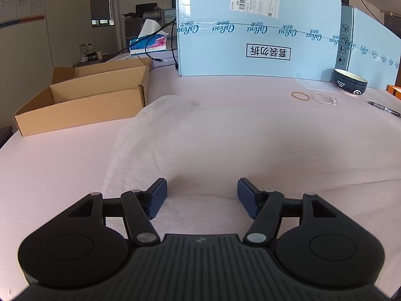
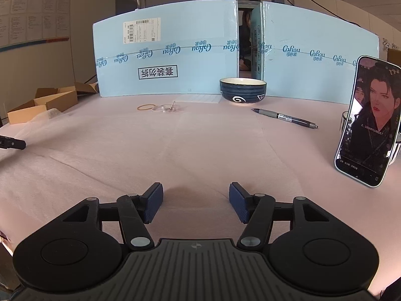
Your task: Fold shopping bag
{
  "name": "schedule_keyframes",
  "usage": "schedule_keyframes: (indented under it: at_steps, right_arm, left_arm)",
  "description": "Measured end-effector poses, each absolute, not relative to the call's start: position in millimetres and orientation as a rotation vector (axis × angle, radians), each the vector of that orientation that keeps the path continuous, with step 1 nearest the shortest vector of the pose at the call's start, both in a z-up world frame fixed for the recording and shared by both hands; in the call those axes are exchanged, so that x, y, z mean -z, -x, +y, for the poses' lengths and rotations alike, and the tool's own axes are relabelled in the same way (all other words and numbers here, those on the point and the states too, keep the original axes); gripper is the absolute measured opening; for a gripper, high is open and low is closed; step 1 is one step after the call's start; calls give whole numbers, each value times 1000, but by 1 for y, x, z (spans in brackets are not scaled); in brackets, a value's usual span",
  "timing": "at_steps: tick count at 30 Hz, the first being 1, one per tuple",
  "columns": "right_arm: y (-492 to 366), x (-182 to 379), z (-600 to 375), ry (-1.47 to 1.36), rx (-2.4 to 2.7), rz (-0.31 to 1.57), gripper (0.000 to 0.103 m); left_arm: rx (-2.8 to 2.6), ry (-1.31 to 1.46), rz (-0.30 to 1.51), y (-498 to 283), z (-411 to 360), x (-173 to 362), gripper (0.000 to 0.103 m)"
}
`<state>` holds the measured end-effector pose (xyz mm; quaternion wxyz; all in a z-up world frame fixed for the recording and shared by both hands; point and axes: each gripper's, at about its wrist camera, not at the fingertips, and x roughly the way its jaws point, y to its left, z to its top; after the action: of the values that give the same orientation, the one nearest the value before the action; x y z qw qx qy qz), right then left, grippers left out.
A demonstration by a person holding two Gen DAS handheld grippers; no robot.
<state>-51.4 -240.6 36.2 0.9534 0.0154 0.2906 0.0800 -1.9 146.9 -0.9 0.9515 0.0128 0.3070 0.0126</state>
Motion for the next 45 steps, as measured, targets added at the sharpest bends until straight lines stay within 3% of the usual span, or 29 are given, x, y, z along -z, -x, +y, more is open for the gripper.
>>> schedule_keyframes:
  at_steps: [5, 13, 16, 18, 21, 28, 32, 45]
  right_arm:
    - [60, -38, -241, -13, -120, 593, 71]
    - [85, -47, -264, -11, 26, 568, 71]
    - [97, -52, -270, -34, 39, 535, 63]
    - [103, -52, -271, -57, 27, 520, 39]
    - [106, -50, -267, -79, -2, 512, 24]
    - [103, -38, -250, -58, 2, 496, 24]
    - [110, -36, -252, -37, 17, 486, 24]
    - [132, -50, -277, -130, 99, 465, 25]
  left_arm:
    - [-118, -6, 636, 16, 167, -2, 65]
    - [-225, -30, 598, 42, 174, -14, 65]
    - [-134, -16, 548, 64, 159, -19, 65]
    - [-87, -3, 526, 76, 150, -18, 65]
    - [-46, 13, 518, 86, 140, -11, 65]
    - [-61, 36, 532, 99, 140, 6, 65]
    - [-99, 4, 529, 110, 145, 8, 74]
    - [-104, 17, 427, 117, 144, -15, 75]
